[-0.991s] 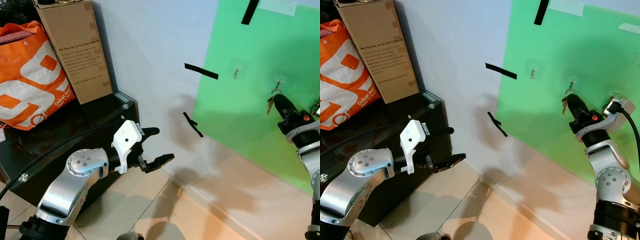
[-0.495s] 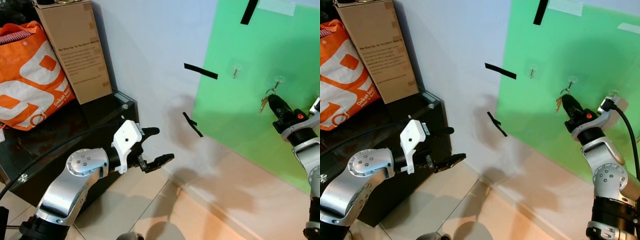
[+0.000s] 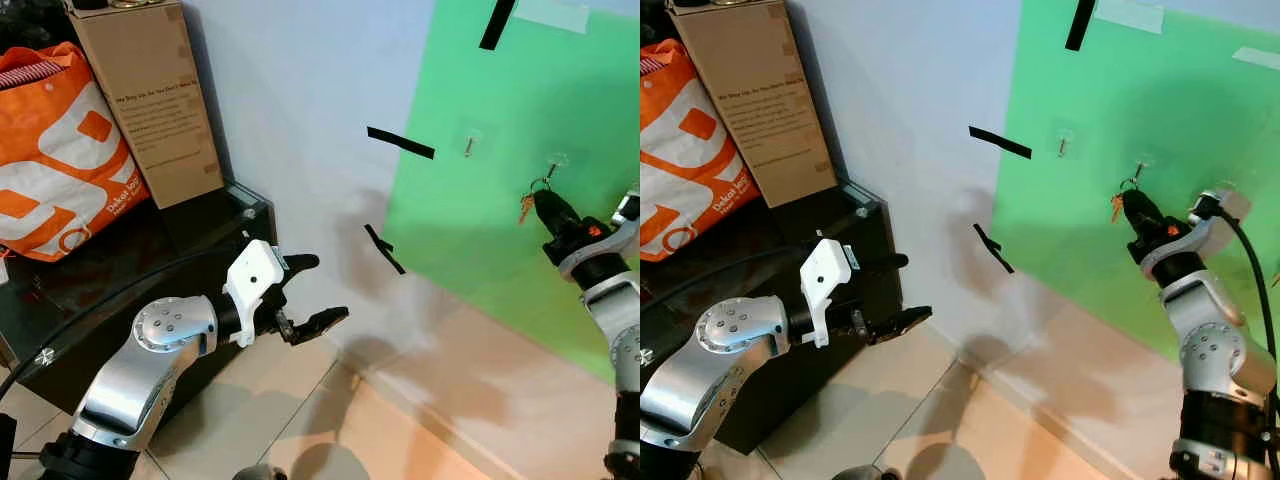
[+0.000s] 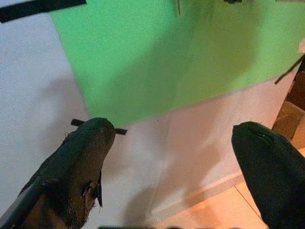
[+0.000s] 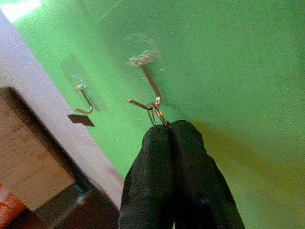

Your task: Hang keys on a hook

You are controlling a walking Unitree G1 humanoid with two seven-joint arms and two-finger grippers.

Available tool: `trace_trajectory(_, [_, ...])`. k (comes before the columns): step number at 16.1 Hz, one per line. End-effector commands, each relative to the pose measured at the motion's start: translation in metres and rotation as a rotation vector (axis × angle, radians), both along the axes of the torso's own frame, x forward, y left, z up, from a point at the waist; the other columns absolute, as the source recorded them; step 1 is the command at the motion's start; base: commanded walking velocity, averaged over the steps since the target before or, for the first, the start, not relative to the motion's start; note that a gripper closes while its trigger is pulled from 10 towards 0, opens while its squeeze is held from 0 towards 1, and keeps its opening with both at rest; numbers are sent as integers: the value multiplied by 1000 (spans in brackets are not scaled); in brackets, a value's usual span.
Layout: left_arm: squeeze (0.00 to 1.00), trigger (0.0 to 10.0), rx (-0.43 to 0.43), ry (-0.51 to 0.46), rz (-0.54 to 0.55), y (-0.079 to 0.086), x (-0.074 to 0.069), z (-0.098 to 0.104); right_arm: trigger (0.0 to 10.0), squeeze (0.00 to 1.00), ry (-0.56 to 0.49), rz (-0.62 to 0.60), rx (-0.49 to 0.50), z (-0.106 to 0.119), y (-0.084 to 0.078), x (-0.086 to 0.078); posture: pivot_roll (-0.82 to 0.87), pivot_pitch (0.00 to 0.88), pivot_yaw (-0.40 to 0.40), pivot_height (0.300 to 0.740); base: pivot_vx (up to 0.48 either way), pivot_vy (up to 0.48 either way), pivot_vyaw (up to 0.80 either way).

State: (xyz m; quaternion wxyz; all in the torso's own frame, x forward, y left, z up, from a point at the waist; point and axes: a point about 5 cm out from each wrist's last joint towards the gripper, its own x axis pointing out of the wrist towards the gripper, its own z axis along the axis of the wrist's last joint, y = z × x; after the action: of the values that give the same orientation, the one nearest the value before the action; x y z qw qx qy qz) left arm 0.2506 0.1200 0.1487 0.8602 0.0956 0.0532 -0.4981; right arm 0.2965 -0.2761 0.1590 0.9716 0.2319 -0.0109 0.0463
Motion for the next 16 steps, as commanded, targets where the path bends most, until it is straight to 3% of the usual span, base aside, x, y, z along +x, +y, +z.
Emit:
trace_trajectory(1, [0,10000,-14,-22,19,1,3,3,10000,533,45,7,-19,-13,5,-3,2,0,22,740,0,0,0])
trace_trajectory(2, [0,10000,-74,-30,33,0,4,8,10000,1000,21,-1,-30,-12,7,-5,2,0,20,740,0,0,0])
trace_trajectory(5, [0,10000,-182,-43,26,-7,3,18,10000,1000,-41,2,-50,-10,10,-11,-1,0,19,740,0,0,0])
trace_trajectory(9, [0,10000,-138,-13,59,-8,-2,5,10000,1000,-105,94,-140,-7,23,-31,3,0,11,740,0,0,0])
trace_trajectory(11, [0,10000,-66,-8,194,3,-1,-9,10000,1000,-92,63,-219,-9,33,-37,9,0,-1,740,0,0,0])
trace_trajectory(13, [0,10000,-61,-22,334,9,0,-15,10000,1000,15,36,-291,-23,44,-41,11,0,-7,740,0,0,-400])
trace_trajectory(14, [0,10000,-52,-25,446,15,-3,-24,10000,1000,76,-8,-357,-36,58,-45,8,0,-11,740,0,0,-800])
trace_trajectory(15, [0,10000,-49,-28,498,19,-4,-28,10000,1000,62,-4,-378,-36,67,-47,1,0,-10,740,0,0,-800])
trace_trajectory(16, [0,10000,-55,-19,584,25,-6,-34,10000,1000,108,-77,-482,-39,71,-49,-9,0,-8,740,0,0,-800])
